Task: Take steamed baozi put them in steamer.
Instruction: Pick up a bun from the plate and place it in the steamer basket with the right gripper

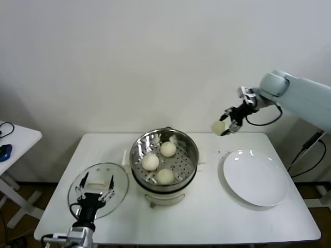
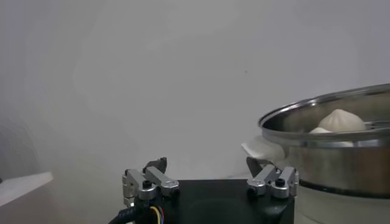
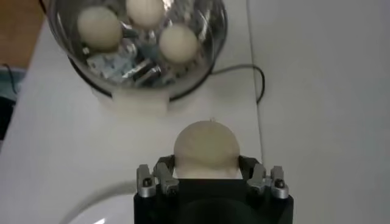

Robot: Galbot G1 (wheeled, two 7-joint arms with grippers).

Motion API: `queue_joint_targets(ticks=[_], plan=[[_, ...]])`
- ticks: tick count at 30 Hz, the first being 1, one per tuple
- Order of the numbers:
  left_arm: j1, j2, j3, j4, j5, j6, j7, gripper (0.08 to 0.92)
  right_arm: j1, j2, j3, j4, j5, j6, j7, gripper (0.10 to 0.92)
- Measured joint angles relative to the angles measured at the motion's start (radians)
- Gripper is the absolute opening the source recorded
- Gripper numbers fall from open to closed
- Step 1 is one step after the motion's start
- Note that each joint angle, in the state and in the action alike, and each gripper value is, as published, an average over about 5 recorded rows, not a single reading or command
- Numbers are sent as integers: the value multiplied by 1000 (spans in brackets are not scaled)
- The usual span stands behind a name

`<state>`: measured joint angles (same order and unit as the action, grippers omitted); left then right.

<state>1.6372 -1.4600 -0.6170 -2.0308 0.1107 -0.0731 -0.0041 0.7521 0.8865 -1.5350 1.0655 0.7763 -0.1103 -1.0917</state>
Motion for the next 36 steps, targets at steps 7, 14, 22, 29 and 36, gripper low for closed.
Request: queue_joint_targets(ticks=[7, 14, 22, 29, 36], plan=[[-10, 1, 7, 0, 3, 5, 0, 823, 85, 109, -123, 63, 136, -31, 23, 687], [-17, 2, 18, 4, 12, 9, 0, 823, 83, 200, -168, 87, 192, -56, 51, 687], [-22, 1, 27, 6, 20, 13, -1, 823, 27, 273, -185, 86, 202, -71, 72, 687], [-23, 2, 25, 13, 20, 12, -1, 823, -25, 296, -190, 74, 189, -77, 84, 687], [-23, 7, 22, 16, 17, 11, -1, 823, -66, 309, -189, 67, 168, -80, 94, 690]])
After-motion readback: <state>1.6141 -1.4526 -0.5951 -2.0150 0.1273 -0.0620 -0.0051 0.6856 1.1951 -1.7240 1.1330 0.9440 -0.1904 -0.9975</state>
